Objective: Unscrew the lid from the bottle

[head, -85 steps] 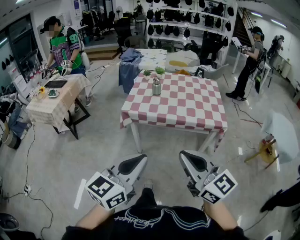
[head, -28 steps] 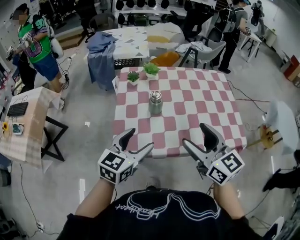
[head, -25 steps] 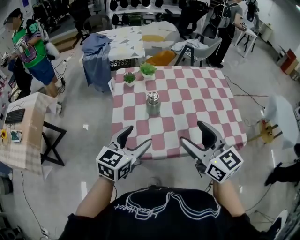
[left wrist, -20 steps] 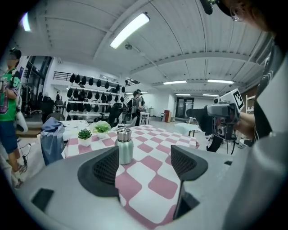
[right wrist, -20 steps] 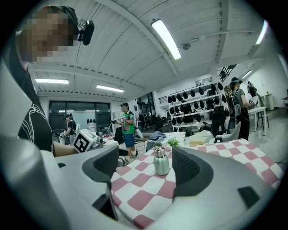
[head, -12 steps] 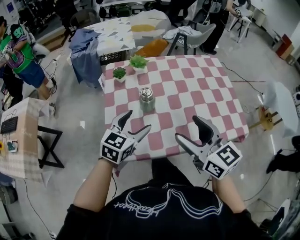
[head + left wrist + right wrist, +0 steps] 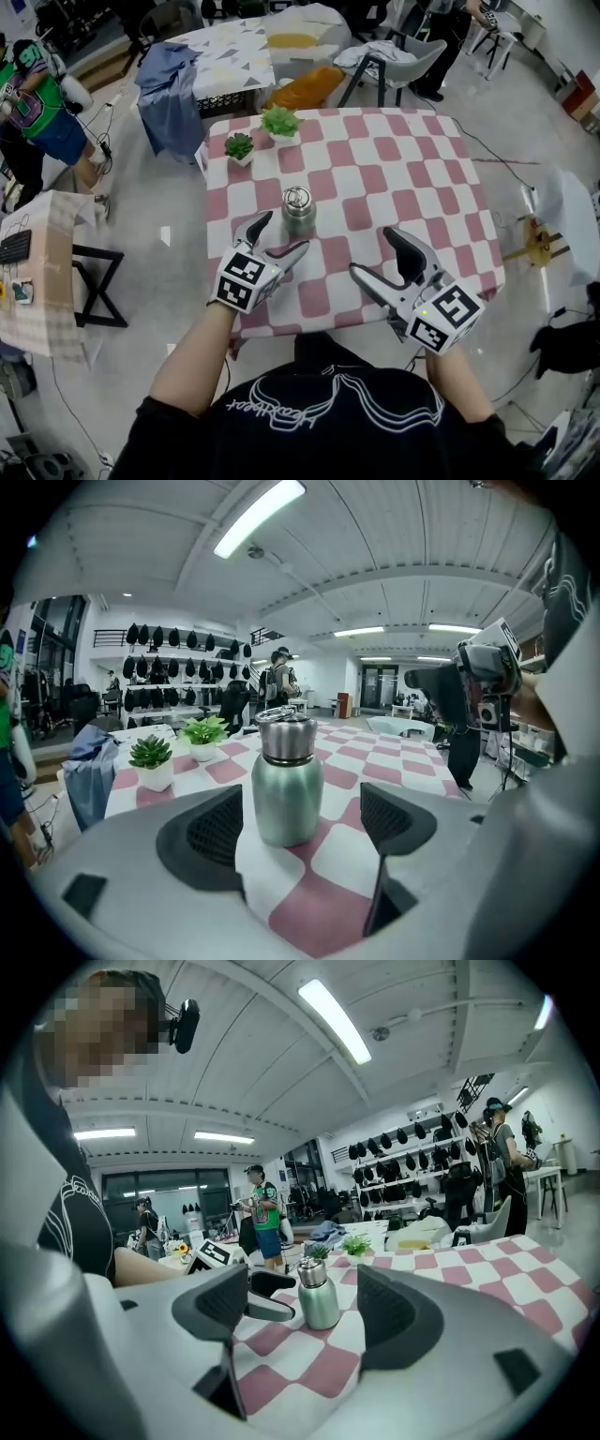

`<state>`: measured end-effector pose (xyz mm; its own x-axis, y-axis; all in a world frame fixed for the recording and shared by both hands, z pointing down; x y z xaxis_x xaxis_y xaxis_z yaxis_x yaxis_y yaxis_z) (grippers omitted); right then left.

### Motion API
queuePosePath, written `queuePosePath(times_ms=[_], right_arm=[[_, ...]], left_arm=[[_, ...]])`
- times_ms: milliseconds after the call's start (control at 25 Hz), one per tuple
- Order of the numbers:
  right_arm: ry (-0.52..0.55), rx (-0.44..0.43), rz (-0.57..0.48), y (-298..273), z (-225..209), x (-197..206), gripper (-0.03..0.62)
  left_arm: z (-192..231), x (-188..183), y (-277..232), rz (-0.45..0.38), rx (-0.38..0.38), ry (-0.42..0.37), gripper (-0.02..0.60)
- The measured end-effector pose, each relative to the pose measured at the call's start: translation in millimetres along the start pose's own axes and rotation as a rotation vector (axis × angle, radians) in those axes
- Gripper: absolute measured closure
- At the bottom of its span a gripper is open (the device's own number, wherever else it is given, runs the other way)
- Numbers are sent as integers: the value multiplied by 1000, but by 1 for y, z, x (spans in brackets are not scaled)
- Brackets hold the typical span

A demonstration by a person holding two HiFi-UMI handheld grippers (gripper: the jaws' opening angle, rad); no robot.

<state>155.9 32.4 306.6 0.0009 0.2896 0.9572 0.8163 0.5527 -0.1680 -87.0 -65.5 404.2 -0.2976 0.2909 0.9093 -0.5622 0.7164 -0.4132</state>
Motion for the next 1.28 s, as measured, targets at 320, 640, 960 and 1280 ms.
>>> queuePosePath(times_ms=[320, 640, 960, 1280], right_arm=[[-10, -45, 38, -44, -34, 0, 237], [-12, -88, 80, -75, -49, 5, 237], [55, -130, 150, -111, -58, 6, 247], [104, -145, 183, -140, -64, 11, 264]], left_arm=[[13, 5, -31, -14, 62, 13, 204], [16, 11, -49, -36, 105, 28, 204], [15, 14, -55, -35, 133, 0, 232], [14, 14, -55, -29, 128, -17, 238]])
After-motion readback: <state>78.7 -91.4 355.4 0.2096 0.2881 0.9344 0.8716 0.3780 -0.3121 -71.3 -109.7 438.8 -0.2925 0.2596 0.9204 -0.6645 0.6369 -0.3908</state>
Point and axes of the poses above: the fingertips, and each gripper's own axes: y backward along the fingers, z to its left, x out of its underside, the point moved 10 cm from there along y, backward along the fingers, and after that the axes turned 14 degrees about -x, right-handed, at the moved point
